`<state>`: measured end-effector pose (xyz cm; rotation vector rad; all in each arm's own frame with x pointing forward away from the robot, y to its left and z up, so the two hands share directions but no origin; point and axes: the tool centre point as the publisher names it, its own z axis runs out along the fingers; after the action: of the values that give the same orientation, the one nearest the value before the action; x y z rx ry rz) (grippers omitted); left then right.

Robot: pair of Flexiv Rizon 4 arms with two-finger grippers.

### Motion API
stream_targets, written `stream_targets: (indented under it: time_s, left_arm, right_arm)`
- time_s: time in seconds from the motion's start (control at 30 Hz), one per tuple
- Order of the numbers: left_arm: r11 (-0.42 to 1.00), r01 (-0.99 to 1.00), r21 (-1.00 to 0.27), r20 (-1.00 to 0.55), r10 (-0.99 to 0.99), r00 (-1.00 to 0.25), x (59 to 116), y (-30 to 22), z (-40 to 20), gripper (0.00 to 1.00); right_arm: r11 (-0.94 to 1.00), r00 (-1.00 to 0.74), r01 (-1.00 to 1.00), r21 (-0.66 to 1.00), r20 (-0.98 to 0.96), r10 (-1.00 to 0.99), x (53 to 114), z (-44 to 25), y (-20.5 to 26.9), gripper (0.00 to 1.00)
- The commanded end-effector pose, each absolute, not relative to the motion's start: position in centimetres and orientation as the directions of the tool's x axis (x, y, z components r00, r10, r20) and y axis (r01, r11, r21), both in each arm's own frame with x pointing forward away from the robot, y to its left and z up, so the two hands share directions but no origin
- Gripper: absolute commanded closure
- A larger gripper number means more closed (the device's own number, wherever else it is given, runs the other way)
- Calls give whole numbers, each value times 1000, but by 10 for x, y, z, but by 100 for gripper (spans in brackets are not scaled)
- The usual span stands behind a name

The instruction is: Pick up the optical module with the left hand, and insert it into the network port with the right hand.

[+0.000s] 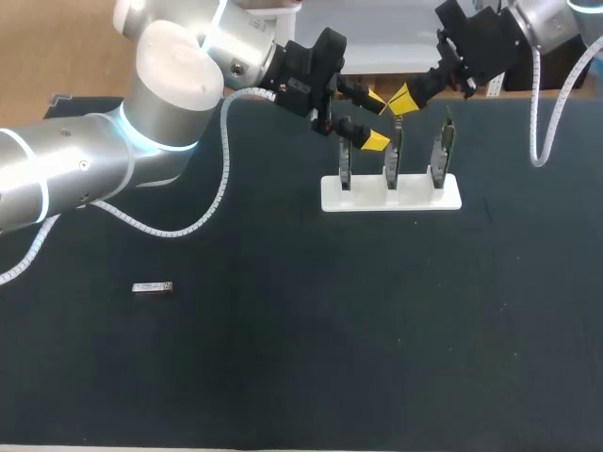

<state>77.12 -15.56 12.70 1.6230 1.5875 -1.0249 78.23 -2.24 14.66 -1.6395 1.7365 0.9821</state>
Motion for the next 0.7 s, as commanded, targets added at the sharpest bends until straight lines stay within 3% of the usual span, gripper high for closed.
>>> stream_targets:
  time_s: [0.03,0.7]
  left_arm:
    - [-68,995,-79,-865,500,-34,773,-156,127,0]
    - [-68,995,-79,-865,500,-34,773,-156,127,0]
  right_arm:
    - [-9,-106,-990,138,-803,-586,782,144,-22,100]
    - [3,-130,-988,157,-804,-580,778,133,-26,100]
